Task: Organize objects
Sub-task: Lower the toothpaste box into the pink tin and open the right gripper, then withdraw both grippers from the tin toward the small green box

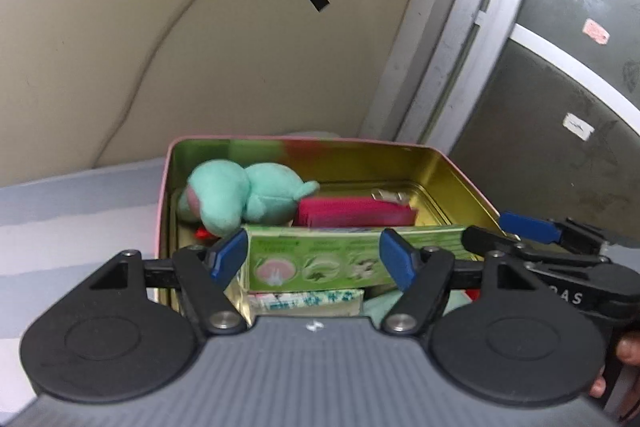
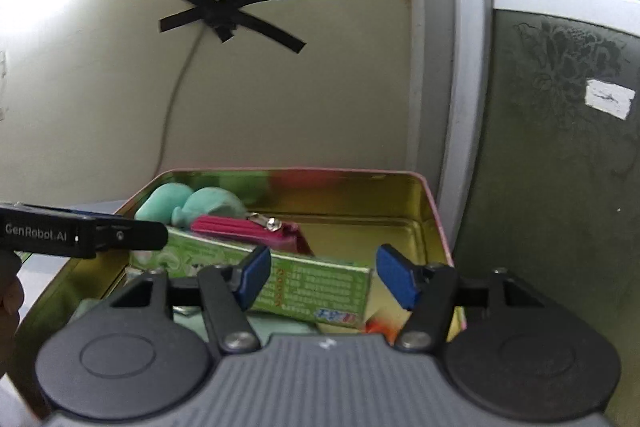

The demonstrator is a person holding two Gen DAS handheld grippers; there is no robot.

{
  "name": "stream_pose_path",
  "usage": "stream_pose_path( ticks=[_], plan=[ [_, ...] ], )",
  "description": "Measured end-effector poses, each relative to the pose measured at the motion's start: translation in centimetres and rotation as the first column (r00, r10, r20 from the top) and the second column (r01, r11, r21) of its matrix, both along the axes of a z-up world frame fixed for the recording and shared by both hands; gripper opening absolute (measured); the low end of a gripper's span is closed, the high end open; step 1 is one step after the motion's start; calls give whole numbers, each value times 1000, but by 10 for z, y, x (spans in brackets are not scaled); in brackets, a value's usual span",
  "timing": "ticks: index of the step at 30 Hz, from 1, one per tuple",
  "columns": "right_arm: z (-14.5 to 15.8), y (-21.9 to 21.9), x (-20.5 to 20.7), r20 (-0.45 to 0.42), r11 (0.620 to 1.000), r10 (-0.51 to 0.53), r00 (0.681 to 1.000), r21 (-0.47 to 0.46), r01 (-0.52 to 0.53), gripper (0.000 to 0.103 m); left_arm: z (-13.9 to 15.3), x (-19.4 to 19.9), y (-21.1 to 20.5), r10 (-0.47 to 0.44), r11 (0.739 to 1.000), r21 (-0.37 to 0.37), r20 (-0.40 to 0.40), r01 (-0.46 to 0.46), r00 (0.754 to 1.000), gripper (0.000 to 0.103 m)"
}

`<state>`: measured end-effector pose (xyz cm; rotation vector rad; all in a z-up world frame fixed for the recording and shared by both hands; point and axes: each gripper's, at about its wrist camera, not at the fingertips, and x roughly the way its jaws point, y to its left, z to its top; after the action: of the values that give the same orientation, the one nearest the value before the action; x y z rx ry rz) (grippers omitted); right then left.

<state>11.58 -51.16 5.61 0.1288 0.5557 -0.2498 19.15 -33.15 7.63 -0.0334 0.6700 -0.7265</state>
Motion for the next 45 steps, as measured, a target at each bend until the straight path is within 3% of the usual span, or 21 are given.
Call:
stream_pose_path(
  ticks=[3,14,24,45],
  plan=[
    [0,1,-14,45,1000,-6,999,17,6,60,6,-10,7,-11,1000,-9,15,11,1000,75],
    [-7,54,-92,187,993,-2,982,118,-20,60,8,-106,42,-23,989,150,165,-2,986,75],
    [-10,110,-141,311,977,-40,950,212,-28,61,-4,-135,92,50,980,183,157,-79,986,75],
    [-31,153,-162,248,938,-43,968,344,-46,64,-48,-145,154,142,953,254,114,-167,983,76]
  ],
)
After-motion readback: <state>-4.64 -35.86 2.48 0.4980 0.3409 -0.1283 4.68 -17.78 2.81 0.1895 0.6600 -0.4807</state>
